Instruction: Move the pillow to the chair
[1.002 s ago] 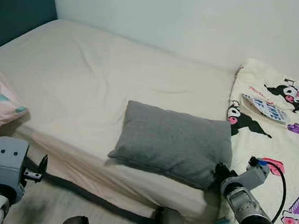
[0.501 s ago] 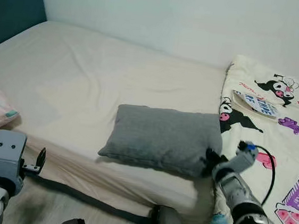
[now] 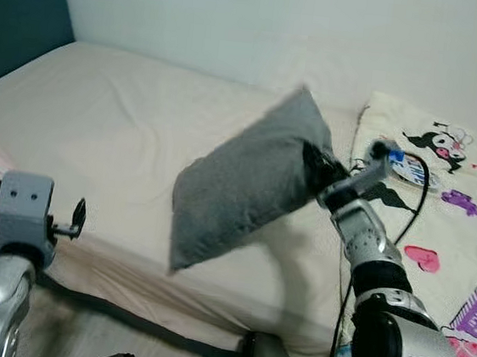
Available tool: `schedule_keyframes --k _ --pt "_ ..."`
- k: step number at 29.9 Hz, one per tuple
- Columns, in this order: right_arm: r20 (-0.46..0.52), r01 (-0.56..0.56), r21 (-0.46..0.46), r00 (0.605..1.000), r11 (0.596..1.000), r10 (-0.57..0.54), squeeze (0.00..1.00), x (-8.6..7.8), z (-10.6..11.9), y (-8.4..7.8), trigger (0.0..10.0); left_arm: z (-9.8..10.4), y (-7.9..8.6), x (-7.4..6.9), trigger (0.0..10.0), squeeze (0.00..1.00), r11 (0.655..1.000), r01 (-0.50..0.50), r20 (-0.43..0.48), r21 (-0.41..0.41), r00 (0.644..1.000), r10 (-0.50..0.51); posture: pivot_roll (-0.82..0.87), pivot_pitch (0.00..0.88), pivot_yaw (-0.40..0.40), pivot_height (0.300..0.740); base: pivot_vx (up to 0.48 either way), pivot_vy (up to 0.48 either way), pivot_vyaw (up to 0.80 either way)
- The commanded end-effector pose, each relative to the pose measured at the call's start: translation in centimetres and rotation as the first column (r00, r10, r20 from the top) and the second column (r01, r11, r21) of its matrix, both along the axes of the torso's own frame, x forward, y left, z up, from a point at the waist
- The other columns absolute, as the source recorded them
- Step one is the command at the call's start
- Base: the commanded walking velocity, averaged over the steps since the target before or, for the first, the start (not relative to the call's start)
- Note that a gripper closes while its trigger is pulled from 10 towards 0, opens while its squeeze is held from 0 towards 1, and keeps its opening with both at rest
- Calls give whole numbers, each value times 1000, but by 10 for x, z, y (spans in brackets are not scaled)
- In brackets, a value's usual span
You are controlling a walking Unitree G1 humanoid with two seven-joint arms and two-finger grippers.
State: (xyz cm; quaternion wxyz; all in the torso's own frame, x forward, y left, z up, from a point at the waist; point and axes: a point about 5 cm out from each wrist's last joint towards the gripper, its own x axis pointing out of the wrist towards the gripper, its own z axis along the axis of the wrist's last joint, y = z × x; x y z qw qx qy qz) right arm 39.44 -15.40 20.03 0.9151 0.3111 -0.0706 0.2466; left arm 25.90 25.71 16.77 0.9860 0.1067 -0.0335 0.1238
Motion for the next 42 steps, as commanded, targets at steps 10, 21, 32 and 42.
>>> schedule_keyframes --k 10,21,32,42 --pt "136 -106 -21 985 994 108 0 -3 31 22 0 -4 -4 13 10000 0 998 -16 11 -53 1000 16 35 0 -87 605 0 0 0" --pt "153 -220 -83 961 972 231 0 -16 26 52 0 -17 -14 20 10000 0 994 -23 -36 -107 999 20 28 0 -83 635 -119 0 0" --pt "142 -247 -112 955 963 262 0 -25 20 62 0 -27 -27 20 10000 0 993 19 -53 -112 998 -25 47 0 -74 670 -175 0 0" --pt "121 -249 -109 958 962 262 0 -30 11 61 0 -37 -40 14 10000 0 990 61 -76 -130 995 -71 63 0 -78 700 0 0 0"
